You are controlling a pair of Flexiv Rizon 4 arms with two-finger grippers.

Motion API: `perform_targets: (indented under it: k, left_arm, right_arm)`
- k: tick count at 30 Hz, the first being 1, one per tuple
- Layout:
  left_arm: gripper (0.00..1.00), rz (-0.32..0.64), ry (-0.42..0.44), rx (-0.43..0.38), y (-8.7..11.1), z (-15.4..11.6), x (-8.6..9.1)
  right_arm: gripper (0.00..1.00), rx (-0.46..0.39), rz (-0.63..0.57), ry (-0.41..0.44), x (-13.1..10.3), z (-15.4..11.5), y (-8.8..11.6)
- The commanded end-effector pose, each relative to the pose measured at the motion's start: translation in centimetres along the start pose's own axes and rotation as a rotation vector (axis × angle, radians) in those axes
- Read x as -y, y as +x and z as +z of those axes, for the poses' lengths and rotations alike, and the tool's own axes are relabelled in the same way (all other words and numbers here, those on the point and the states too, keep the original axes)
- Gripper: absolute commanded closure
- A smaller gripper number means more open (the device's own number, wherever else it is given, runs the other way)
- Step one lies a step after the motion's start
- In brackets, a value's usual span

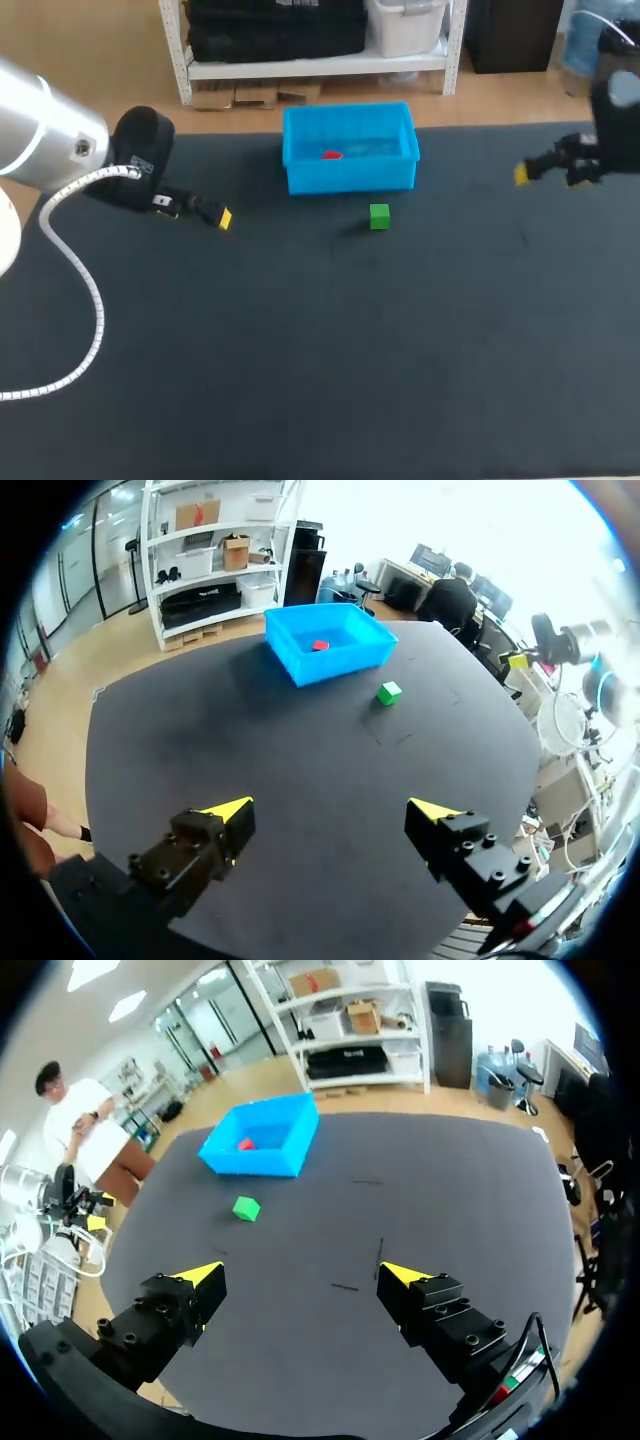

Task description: Use the left arm to pick the red cube and place it into the blue plastic box first, then use the right arm to grasp the green cube and put it into the same blue plastic box after the first action is fully finished.

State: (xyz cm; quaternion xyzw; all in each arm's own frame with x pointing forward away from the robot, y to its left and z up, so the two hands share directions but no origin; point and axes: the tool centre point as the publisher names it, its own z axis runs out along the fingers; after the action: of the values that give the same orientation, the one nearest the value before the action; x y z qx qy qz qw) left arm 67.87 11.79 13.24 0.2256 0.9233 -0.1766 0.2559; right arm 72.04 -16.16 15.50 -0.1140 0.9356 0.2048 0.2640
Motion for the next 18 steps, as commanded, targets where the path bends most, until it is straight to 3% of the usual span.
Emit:
perform_targets:
  k: [1, 10, 18]
  left_arm:
    - [0.00, 0.002, 0.005, 0.001, -0.1, 0.1, -0.1]
    - [0.00, 0.002, 0.005, 0.001, -0.1, 0.1, -0.1]
    - [0.00, 0.002, 0.005, 0.001, -0.1, 0.1, -0.1]
  right_arm:
    - [0.00, -0.147, 0.002, 0.196, -2.4, 2.5, -3.3]
    - [0.00, -0.260, 0.049, 0.337, -5.0, 6.1, -3.6]
    - [0.00, -0.323, 0.105, 0.341, -6.1, 8.9, -3.1]
